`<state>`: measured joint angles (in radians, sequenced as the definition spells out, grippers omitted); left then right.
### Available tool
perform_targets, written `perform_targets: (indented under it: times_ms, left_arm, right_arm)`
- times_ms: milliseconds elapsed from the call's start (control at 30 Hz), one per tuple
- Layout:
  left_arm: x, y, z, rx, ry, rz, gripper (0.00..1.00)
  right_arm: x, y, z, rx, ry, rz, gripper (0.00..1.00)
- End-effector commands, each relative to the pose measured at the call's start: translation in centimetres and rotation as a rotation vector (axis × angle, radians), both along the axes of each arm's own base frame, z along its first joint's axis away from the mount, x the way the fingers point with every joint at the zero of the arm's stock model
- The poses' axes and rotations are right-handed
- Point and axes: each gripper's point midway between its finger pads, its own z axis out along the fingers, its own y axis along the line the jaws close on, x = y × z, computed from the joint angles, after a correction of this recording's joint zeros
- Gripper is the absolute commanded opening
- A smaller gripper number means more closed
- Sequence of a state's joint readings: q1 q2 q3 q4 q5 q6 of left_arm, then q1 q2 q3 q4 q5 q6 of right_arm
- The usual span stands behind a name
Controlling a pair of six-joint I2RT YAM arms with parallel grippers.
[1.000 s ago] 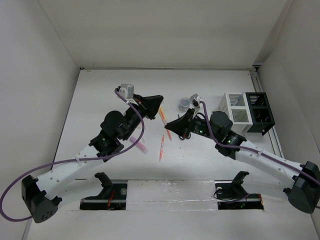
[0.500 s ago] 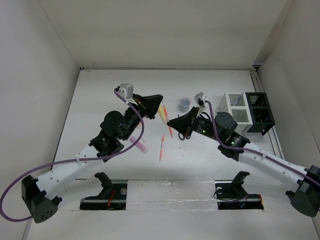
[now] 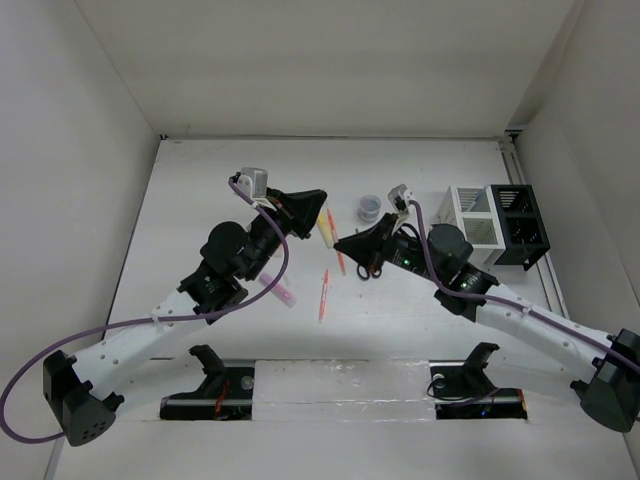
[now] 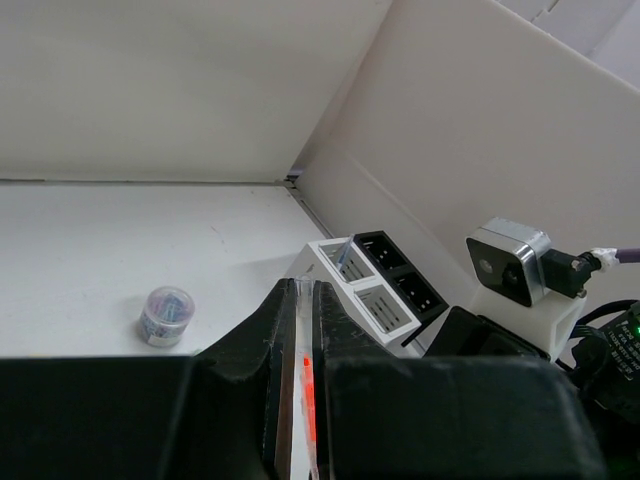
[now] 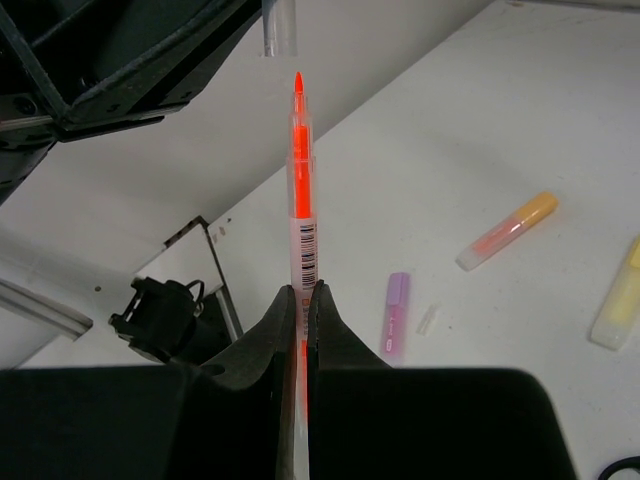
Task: Sort the stationery into containers
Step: Close the pen cap on the pen.
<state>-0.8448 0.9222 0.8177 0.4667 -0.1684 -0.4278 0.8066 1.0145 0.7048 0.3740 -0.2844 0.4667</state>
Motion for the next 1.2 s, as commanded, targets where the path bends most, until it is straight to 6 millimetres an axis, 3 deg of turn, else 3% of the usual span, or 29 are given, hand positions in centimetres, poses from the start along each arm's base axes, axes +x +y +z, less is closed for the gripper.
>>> perform_targets:
  times_ms: [0, 1167]
  left_arm:
    - [-0.7, 0.2, 3.0, -0.069, -0.058, -0.017, 0.0]
    - [-0.3, -0.1, 2.3, -0.047, -0.05, -0.014, 0.0]
  right_arm:
    - [0.0, 0.3, 2.9, 0.058, -0.074, 0.004, 0.0]
    - [0.3, 0.6, 5.0, 0.086, -0.1, 0.001, 0.0]
